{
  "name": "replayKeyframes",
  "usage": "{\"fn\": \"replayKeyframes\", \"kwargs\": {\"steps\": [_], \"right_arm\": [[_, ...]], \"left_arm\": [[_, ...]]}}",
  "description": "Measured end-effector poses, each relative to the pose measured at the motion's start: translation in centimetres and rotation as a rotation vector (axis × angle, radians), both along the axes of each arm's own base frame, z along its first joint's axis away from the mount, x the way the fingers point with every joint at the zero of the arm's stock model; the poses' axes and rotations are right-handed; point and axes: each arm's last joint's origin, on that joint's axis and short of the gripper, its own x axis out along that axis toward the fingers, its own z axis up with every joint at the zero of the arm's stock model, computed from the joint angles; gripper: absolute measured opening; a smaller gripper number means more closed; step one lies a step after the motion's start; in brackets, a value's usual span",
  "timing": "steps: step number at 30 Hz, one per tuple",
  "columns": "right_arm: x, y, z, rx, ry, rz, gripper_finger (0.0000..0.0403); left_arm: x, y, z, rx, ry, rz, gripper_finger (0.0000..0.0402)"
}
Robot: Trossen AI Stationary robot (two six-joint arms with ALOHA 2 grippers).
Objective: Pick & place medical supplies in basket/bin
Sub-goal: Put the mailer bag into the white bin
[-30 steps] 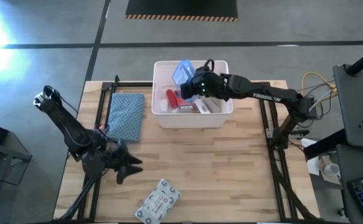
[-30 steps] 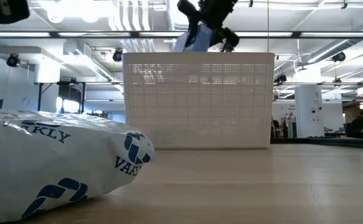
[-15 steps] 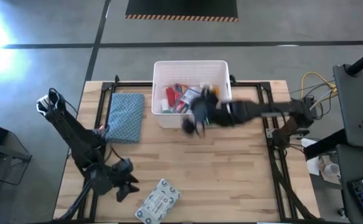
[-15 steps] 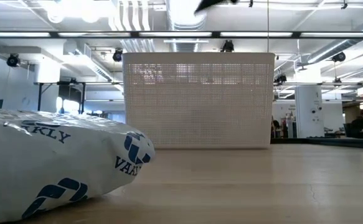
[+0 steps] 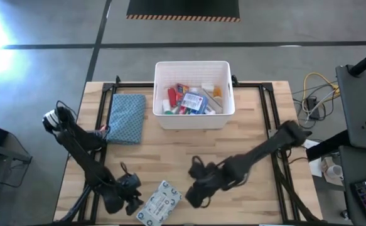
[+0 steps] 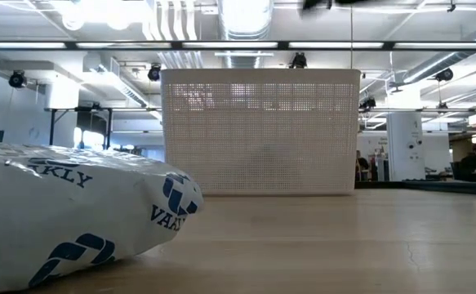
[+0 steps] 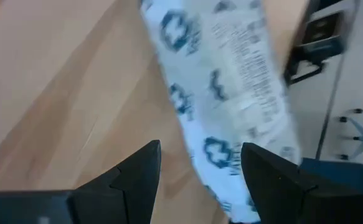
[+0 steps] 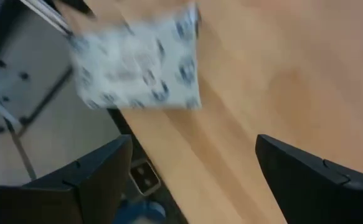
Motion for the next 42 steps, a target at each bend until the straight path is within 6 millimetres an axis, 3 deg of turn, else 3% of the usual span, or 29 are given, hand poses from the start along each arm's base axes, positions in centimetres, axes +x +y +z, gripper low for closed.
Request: {"fn": "replayKeyframes", "kwargs": {"steps": [5,9,13,17,24,31,37,42], "right_arm": [[2.2,2.4,-6.9,0.126,0.191,0.026,0.0329],[5.1,3.8,-11.6,0.241,0.142,0.069,0.0329],[7.5,4.4,-14.3,0.323,0.004,0.068,0.0329],[8.4,4.5,-16.0,0.338,-0.041,0.030,0.0329],[9.2,3.6,-16.4,0.286,-0.109,-0.070,0.0329],[10.6,0.5,-15.2,0.185,-0.209,-0.167,0.0329],[11.5,0.0,-13.6,0.191,-0.244,-0.093,0.0329],[11.5,-0.1,-13.8,0.172,-0.246,-0.078,0.0329]], "left_arm": [[0.3,-0.5,-1.2,-0.045,0.056,0.056,0.0203],[0.5,-0.5,-1.2,-0.057,0.049,0.067,0.0203],[0.9,-1.0,-0.6,-0.140,0.000,0.084,0.0203],[1.2,-1.3,0.0,-0.203,-0.052,0.117,0.0203],[1.6,-0.9,-1.4,-0.150,-0.028,0.139,0.0203],[2.2,-1.2,-4.2,-0.082,0.023,0.160,0.0203],[2.2,-1.0,-5.0,-0.057,0.028,0.166,0.0203],[2.2,-0.4,-5.5,-0.013,0.009,0.197,0.0203]]}}
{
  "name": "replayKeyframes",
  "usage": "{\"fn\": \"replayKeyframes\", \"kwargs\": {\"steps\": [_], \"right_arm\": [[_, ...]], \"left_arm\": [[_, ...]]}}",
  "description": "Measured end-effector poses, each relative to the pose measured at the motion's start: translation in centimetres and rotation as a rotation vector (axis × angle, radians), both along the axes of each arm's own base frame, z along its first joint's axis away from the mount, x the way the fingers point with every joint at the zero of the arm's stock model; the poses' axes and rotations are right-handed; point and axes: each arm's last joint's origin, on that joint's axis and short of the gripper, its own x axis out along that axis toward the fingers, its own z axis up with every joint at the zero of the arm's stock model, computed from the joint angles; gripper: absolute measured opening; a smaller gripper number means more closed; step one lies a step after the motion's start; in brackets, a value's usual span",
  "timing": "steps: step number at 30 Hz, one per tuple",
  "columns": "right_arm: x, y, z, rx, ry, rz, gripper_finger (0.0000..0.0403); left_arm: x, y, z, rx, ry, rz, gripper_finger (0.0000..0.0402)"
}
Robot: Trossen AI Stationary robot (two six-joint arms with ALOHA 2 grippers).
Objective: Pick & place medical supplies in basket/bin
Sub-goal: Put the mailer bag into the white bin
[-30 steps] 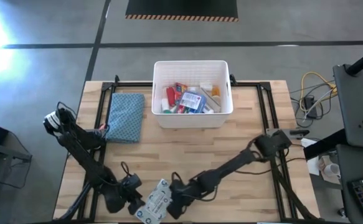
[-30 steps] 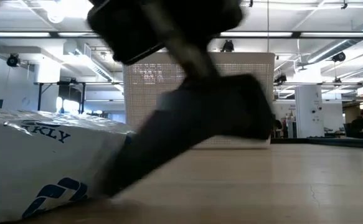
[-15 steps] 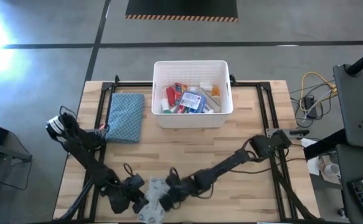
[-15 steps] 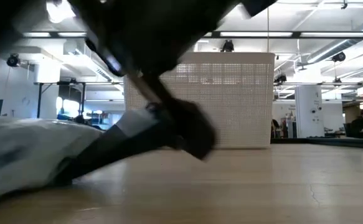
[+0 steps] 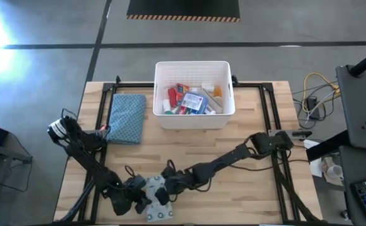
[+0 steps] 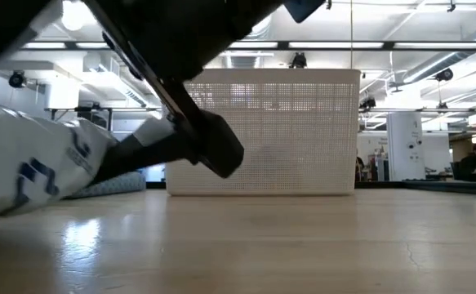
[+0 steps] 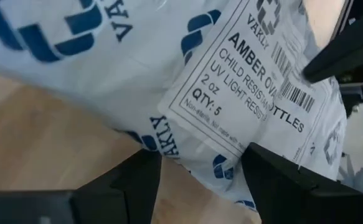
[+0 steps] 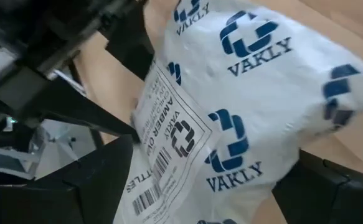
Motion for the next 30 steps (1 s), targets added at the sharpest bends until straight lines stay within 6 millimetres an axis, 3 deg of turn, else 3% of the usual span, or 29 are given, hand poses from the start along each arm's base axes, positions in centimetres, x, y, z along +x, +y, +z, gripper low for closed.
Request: {"fn": "replayKeyframes", "kwargs": {"steps": [6,14,18,23,30], "right_arm": [[0.0,-0.6,-0.3,0.006,0.032,0.002,0.0304],[0.0,-0.6,-0.2,-0.002,0.036,0.017,0.0184],[0.0,-0.9,0.9,-0.039,0.025,0.031,0.0147],[-0.8,-2.6,5.9,-0.183,0.024,0.008,0.0137],[-4.5,-7.8,16.9,-0.523,0.003,-0.197,0.0137]], "left_arm": [[0.3,1.0,-0.5,0.041,-0.002,0.040,0.0203],[0.5,1.1,0.0,0.035,-0.021,0.049,0.0203],[0.3,1.5,1.2,0.048,-0.062,0.048,0.0203],[-0.9,2.2,5.5,0.112,-0.228,0.070,0.0203],[-4.6,3.7,14.9,0.145,-0.519,0.038,0.0203]]}}
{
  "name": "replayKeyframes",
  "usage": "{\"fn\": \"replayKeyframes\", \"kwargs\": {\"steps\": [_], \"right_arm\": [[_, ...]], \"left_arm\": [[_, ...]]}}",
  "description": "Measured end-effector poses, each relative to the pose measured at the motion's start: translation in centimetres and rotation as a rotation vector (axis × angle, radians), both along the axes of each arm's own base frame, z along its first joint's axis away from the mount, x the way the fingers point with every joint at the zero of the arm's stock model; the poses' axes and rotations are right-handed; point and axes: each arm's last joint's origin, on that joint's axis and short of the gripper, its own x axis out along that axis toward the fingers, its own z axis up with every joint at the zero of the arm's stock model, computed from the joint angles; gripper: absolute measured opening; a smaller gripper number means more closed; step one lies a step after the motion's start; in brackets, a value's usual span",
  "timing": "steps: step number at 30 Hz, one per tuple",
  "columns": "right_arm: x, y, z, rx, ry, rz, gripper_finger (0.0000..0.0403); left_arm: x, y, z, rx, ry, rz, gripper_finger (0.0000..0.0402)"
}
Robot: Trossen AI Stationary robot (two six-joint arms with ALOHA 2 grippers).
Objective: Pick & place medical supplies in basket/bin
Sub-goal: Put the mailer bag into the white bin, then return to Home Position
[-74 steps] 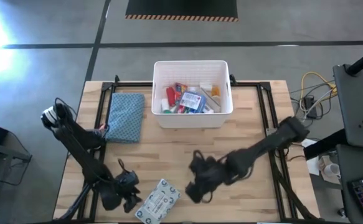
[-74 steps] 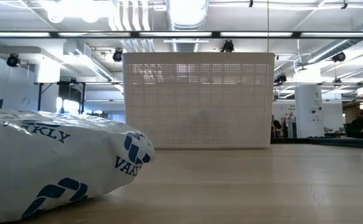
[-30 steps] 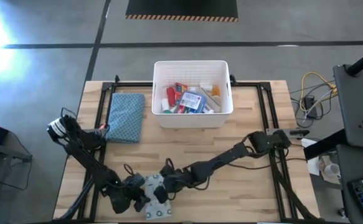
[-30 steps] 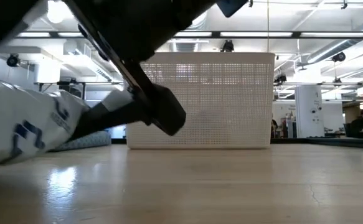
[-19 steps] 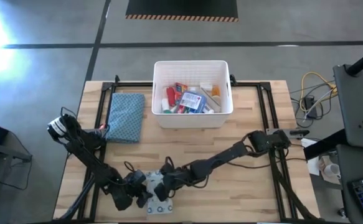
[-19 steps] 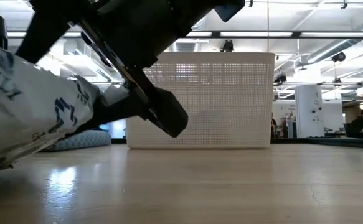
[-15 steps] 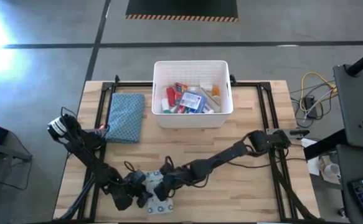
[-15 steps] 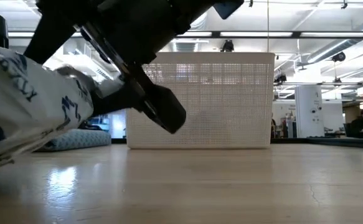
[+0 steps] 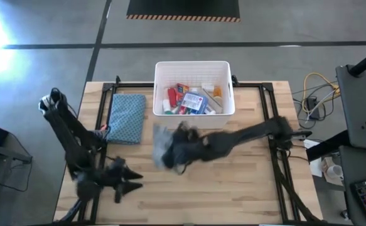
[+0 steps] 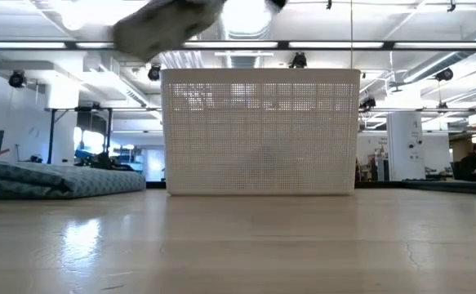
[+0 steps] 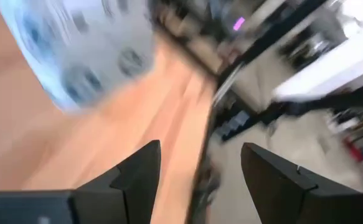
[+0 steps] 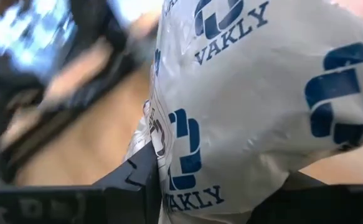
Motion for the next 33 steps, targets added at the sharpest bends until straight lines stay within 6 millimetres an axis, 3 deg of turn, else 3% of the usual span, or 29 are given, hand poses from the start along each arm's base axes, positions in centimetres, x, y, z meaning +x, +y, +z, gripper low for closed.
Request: {"fn": "replayKeyframes", "kwargs": {"steps": [5,9,12,15,21,24,28,33], "right_arm": [[-5.1,-6.1,8.2,-0.131,-0.063,-0.217,0.0137],[-8.4,-13.0,10.6,-0.107,-0.010,-0.352,0.0137],[-10.0,-17.2,10.7,-0.053,0.063,-0.381,0.0140],[-10.3,-20.3,9.7,-0.013,0.133,-0.366,0.0155],[-10.6,-25.3,8.3,-0.054,0.215,-0.373,0.0206],[-10.9,-28.0,7.3,0.014,0.244,-0.330,0.0230],[-11.5,-29.1,7.2,-0.038,0.295,-0.236,0.0254],[-13.3,-26.6,10.1,-0.188,0.251,-0.016,0.0264]], "left_arm": [[-1.6,2.7,5.5,0.093,-0.174,0.044,0.0203],[-1.4,4.3,8.4,0.244,-0.229,0.088,0.0203],[-0.1,5.5,10.0,0.324,-0.236,0.131,0.0203],[2.0,6.8,10.8,0.374,-0.223,0.130,0.0203],[6.6,9.9,10.2,0.400,-0.152,0.156,0.0203],[8.0,11.6,9.9,0.383,-0.129,0.149,0.0203],[8.3,13.6,10.7,0.380,-0.147,0.188,0.0203],[6.4,14.5,11.1,0.427,-0.176,0.202,0.0203]]}}
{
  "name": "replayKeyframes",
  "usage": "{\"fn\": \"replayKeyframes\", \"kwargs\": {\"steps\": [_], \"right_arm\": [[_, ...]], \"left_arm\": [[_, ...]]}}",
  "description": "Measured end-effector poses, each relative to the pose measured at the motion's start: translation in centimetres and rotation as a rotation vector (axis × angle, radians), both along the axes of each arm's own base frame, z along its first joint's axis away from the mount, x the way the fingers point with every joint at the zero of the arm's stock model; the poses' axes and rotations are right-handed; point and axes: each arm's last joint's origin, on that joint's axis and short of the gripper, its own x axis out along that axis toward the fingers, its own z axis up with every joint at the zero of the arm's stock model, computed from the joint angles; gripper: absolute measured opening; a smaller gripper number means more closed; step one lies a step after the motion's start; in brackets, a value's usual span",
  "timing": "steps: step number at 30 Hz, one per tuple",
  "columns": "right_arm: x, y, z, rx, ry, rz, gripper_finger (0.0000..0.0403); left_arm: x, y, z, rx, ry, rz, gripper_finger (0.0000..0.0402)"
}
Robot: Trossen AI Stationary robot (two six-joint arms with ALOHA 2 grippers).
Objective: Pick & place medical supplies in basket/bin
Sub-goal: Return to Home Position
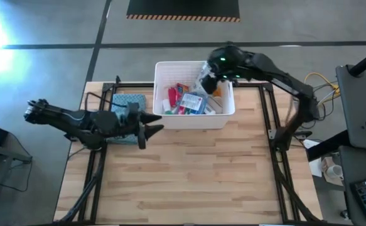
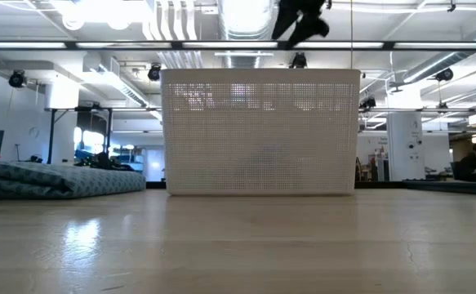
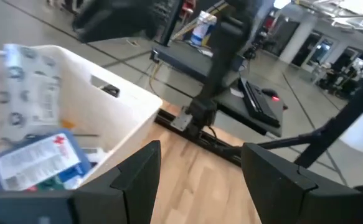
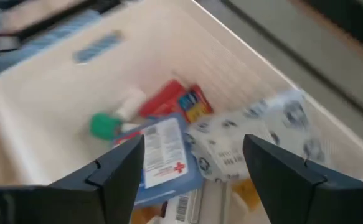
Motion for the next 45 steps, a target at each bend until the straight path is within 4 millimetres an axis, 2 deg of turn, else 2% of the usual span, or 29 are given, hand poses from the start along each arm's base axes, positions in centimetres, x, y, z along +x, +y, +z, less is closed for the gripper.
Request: {"fn": "replayKeyframes", "kwargs": {"steps": [3,5,10,14,18,20,23,28,31,37,45], "right_arm": [[-2.0,2.4,1.3,-0.065,-0.059,0.135,0.0260],[-3.6,4.2,1.5,-0.099,-0.101,0.195,0.0255],[-7.8,8.5,-0.8,-0.161,-0.166,0.321,0.0245],[-11.5,10.4,-1.8,-0.114,-0.248,0.278,0.0245],[-14.8,11.5,-1.9,0.102,-0.423,0.120,0.0249],[-15.8,12.1,-1.8,0.122,-0.506,0.159,0.0252],[-16.2,13.2,-2.5,0.081,-0.591,0.319,0.0254],[-15.5,14.2,-5.8,0.078,-0.732,0.499,0.0249],[-15.2,14.6,-8.3,0.092,-0.836,0.596,0.0246],[-16.2,14.6,-14.1,0.114,-0.816,0.571,0.0245],[-18.8,14.6,-18.4,0.158,-0.930,0.540,0.0246]], "left_arm": [[-1.1,0.8,-0.6,0.006,-0.004,0.034,0.0203],[-1.5,1.6,-1.5,0.006,-0.004,0.072,0.0203],[-2.9,3.9,-4.1,-0.018,0.003,0.028,0.0203],[-5.0,5.2,-6.1,-0.016,0.000,0.059,0.0203],[-7.4,5.8,-7.4,-0.006,-0.039,0.099,0.0203],[-8.6,5.7,-7.7,-0.069,-0.095,0.104,0.0203],[-10.1,5.6,-8.4,-0.188,-0.176,0.109,0.0203],[-11.8,5.4,-9.8,-0.106,-0.211,0.072,0.0203],[-12.2,5.3,-11.0,-0.070,-0.205,0.052,0.0203],[-12.6,5.3,-12.9,-0.035,-0.227,0.049,0.0203],[-13.1,5.2,-14.9,-0.024,-0.233,0.027,0.0203]]}}
